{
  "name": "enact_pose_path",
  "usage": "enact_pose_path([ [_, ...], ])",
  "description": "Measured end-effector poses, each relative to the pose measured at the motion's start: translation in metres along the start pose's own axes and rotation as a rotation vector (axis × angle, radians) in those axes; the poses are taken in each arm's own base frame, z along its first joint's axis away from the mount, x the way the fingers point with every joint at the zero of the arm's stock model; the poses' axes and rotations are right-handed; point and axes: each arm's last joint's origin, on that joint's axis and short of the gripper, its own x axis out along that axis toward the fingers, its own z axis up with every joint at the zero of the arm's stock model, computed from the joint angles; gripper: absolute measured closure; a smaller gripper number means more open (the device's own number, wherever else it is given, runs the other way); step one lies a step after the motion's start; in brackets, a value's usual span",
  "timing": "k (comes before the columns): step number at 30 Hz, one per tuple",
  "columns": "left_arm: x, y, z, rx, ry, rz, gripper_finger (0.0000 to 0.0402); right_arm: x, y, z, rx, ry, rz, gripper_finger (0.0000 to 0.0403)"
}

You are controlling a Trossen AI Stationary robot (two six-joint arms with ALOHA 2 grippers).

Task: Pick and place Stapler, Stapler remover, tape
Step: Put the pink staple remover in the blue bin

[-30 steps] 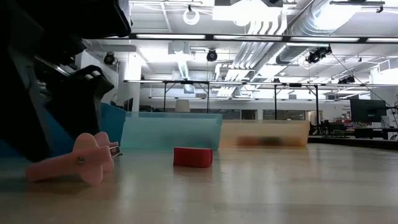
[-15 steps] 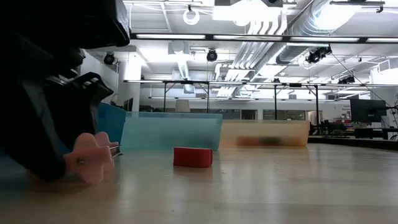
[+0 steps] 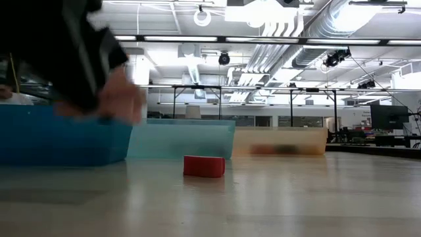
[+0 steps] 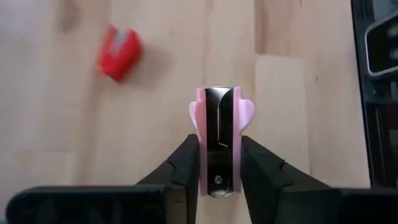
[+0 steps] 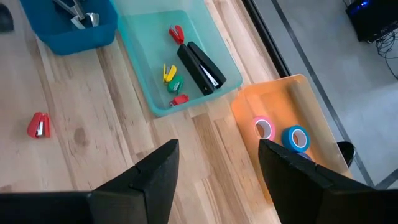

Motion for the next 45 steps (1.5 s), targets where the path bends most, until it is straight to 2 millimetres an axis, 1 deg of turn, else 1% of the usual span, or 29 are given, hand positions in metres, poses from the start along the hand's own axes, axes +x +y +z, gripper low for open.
enact_pose_path([
  [3, -0.023, -0.002, 0.017, 0.017, 0.011, 0.078, 0.0320, 0.000, 0.000, 0.000, 0.000, 0.001, 0.000, 0.0192],
  [7, -0.057, 0.003, 0.032, 0.030, 0.063, 0.297, 0.0320, 0.000, 0.000, 0.000, -0.001, 0.001, -0.001, 0.0192],
  [10, -0.079, 0.015, 0.033, 0.019, 0.117, 0.495, 0.0316, 0.001, -0.002, 0.001, 0.003, 0.000, -0.008, 0.0192],
  [12, -0.085, 0.025, 0.032, -0.034, 0.160, 0.576, 0.0314, 0.002, -0.003, 0.001, 0.007, 0.000, -0.012, 0.0192],
  [15, -0.092, 0.040, 0.026, -0.105, 0.281, 0.665, 0.0315, 0.003, -0.003, 0.002, 0.009, 0.000, -0.016, 0.0192],
  [18, -0.090, 0.053, 0.022, -0.179, 0.363, 0.706, 0.0315, 0.003, -0.003, 0.002, 0.003, -0.004, -0.022, 0.0192],
  [26, -0.065, 0.085, 0.013, -0.363, 0.491, 0.688, 0.0315, 0.002, -0.003, 0.002, 0.001, -0.007, -0.026, 0.0192],
  [33, -0.046, 0.107, -0.001, -0.370, 0.588, 0.650, 0.0315, 0.003, -0.003, 0.002, -0.006, -0.002, -0.018, 0.0192],
  [37, -0.040, 0.113, -0.009, -0.356, 0.630, 0.626, 0.0315, 0.003, -0.003, 0.001, -0.008, 0.011, -0.001, 0.0192],
  [40, -0.037, 0.114, -0.012, -0.338, 0.641, 0.590, 0.0315, 0.003, -0.003, 0.001, -0.005, 0.014, 0.003, 0.0192],
  [45, -0.039, 0.116, -0.016, -0.340, 0.603, 0.548, 0.0315, 0.003, -0.003, 0.001, 0.002, 0.018, 0.009, 0.0192],
])
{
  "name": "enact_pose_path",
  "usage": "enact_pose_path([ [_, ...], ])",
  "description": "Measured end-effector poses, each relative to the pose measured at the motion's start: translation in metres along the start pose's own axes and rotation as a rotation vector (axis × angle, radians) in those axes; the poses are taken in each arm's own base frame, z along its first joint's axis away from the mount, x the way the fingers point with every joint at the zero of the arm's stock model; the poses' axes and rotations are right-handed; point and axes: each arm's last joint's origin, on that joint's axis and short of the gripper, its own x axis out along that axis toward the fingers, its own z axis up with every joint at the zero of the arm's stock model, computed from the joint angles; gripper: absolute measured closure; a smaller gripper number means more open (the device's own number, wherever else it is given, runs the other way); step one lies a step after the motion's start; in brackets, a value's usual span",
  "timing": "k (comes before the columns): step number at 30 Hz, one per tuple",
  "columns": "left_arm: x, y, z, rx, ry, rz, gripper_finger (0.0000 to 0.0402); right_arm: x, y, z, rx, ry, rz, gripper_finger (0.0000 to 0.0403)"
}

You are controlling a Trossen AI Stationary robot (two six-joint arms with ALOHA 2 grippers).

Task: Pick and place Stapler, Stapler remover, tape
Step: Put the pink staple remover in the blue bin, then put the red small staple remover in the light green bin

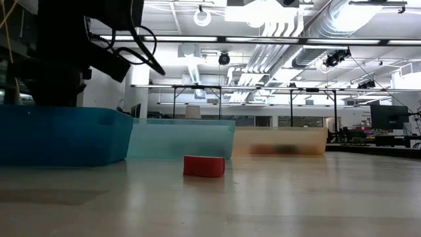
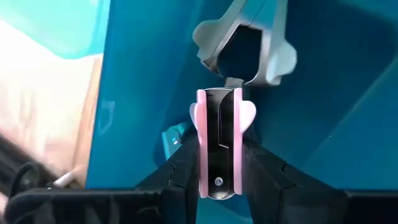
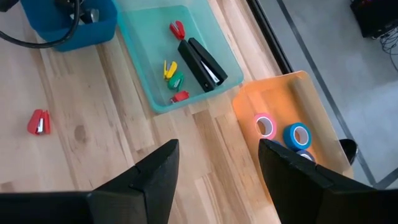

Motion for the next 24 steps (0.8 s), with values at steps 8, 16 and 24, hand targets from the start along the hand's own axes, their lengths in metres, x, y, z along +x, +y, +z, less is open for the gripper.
enact_pose_path([
  [8, -0.007, 0.016, -0.010, -0.027, -0.119, -0.133, 0.0313, 0.000, 0.000, 0.000, 0.017, 0.000, 0.001, 0.0192],
  [16, -0.011, 0.029, -0.019, -0.016, -0.163, -0.149, 0.0264, 0.000, 0.001, 0.001, 0.026, -0.008, 0.010, 0.0192],
  [24, -0.011, 0.028, -0.019, 0.045, -0.171, -0.147, 0.0171, 0.001, 0.002, 0.001, 0.071, 0.025, 0.061, 0.0192],
])
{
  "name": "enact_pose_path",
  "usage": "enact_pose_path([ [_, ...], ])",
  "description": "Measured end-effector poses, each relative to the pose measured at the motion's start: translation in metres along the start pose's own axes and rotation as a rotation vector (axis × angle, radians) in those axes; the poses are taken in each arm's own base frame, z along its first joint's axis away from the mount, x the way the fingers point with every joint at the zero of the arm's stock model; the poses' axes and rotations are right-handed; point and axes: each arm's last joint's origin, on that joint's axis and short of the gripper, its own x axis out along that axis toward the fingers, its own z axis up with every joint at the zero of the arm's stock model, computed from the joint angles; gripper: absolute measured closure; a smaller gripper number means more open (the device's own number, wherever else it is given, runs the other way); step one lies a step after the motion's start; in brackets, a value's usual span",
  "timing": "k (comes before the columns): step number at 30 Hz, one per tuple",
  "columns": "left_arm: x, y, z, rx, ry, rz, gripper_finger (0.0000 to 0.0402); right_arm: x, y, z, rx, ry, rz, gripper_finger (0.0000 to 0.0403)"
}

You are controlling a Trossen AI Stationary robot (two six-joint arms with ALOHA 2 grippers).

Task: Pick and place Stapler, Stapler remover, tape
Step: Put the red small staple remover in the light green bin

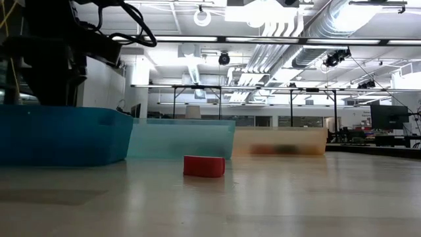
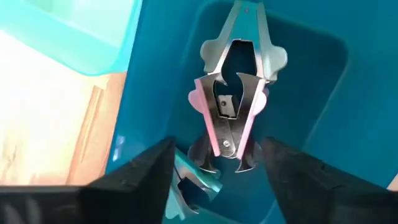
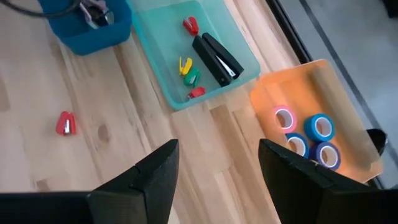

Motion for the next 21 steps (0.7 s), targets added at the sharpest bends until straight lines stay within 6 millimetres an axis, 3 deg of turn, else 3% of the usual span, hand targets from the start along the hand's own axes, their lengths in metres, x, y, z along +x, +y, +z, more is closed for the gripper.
enact_pose_path([
  [6, -0.014, 0.008, -0.003, 0.051, -0.036, -0.026, 0.0107, 0.000, 0.001, 0.001, 0.109, -0.010, 0.013, 0.0192],
  [11, -0.041, 0.024, -0.008, 0.028, -0.182, -0.046, 0.0098, 0.007, 0.014, 0.002, 0.124, 0.003, 0.037, 0.0192],
  [21, -0.090, 0.051, -0.034, 0.029, -0.487, -0.088, 0.0106, 0.045, 0.073, -0.003, 0.067, 0.057, 0.111, 0.0192],
])
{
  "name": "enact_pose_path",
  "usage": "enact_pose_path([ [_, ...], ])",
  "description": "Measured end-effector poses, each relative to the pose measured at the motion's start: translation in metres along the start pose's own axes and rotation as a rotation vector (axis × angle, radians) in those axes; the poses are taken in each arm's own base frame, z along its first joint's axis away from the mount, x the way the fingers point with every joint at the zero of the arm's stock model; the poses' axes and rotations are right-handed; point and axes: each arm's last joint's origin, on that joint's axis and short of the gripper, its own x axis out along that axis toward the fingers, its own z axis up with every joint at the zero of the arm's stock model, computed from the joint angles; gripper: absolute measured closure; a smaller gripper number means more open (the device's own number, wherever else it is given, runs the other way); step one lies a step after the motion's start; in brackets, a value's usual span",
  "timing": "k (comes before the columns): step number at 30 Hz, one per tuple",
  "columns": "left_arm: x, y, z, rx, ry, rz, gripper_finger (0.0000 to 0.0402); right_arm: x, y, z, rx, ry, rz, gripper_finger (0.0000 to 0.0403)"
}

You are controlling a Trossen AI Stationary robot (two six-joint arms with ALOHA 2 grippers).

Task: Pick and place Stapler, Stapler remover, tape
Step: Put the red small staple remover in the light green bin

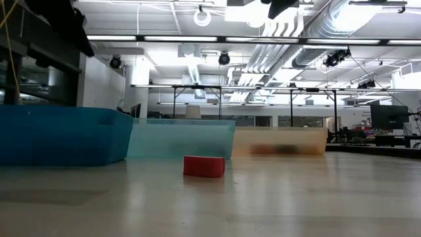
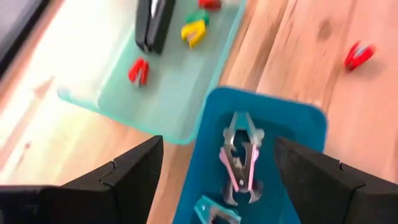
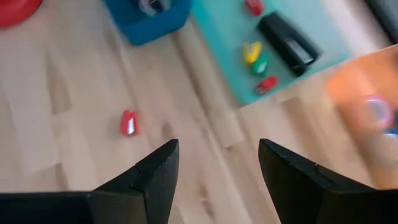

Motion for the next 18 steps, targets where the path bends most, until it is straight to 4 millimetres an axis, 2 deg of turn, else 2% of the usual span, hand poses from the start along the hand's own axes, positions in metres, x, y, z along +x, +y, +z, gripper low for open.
enact_pose_path([
  [4, -0.013, 0.010, -0.010, -0.023, -0.083, -0.019, 0.0106, 0.023, 0.020, -0.006, -0.025, 0.060, 0.031, 0.0192],
  [11, -0.011, 0.028, -0.047, -0.119, -0.130, -0.100, 0.0106, 0.062, 0.046, -0.017, -0.086, 0.148, 0.064, 0.0192],
  [18, -0.012, 0.036, -0.065, -0.149, -0.189, -0.191, 0.0106, 0.108, 0.076, -0.025, -0.108, 0.183, 0.176, 0.0192],
])
